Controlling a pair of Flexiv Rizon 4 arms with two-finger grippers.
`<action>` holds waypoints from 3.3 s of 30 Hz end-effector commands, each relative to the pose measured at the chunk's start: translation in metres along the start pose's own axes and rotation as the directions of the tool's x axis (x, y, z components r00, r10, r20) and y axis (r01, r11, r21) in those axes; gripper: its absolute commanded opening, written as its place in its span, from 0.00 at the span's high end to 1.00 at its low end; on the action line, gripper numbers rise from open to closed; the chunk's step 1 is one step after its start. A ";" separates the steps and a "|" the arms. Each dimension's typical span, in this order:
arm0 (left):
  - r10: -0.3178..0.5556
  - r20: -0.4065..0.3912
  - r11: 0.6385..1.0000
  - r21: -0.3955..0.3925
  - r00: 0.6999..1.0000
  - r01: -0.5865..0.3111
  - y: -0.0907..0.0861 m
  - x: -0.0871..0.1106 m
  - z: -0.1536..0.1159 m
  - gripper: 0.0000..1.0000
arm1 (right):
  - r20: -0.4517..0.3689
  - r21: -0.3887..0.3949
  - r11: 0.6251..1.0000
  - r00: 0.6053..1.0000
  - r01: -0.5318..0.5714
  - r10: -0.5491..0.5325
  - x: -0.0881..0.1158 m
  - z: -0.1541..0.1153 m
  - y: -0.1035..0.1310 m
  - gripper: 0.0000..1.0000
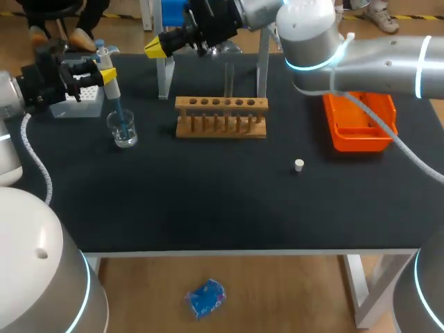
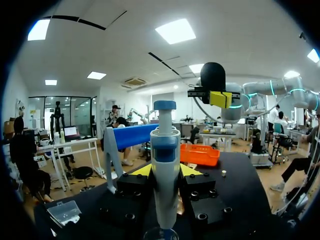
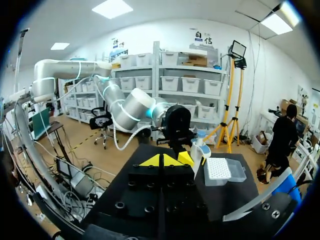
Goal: Invert the test tube, pick up the pipette, mount the tip to pipette, aspirate from beaker and dispense into the tube, eject the tip, return the pipette, and cap with the stopper.
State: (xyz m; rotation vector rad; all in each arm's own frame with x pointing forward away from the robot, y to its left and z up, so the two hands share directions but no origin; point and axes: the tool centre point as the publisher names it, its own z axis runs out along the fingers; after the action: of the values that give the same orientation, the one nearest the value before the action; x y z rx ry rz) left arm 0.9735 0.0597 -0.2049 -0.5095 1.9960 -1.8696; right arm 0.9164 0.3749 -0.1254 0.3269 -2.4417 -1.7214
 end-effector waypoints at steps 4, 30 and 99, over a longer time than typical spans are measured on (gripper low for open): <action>0.001 -0.002 1.000 0.003 1.000 -0.001 0.001 -0.001 0.000 1.00 | -0.054 -0.023 1.000 0.998 0.017 -0.018 -0.012 0.008 0.008 1.00; 0.001 -0.002 1.000 0.003 1.000 -0.001 0.001 -0.001 0.000 1.00 | -0.111 -0.021 1.000 0.994 0.008 -0.010 -0.050 0.031 0.018 1.00; 0.001 -0.002 1.000 0.003 1.000 -0.001 0.001 -0.001 0.000 1.00 | -0.202 -0.005 1.000 0.979 -0.014 0.012 -0.084 0.084 0.020 1.00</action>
State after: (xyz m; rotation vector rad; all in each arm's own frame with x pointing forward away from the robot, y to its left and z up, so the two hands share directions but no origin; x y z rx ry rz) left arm 0.9730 0.0598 -0.2064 -0.5102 1.9969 -1.8689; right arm 0.9723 0.4786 -0.1306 0.4538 -2.2928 -1.6100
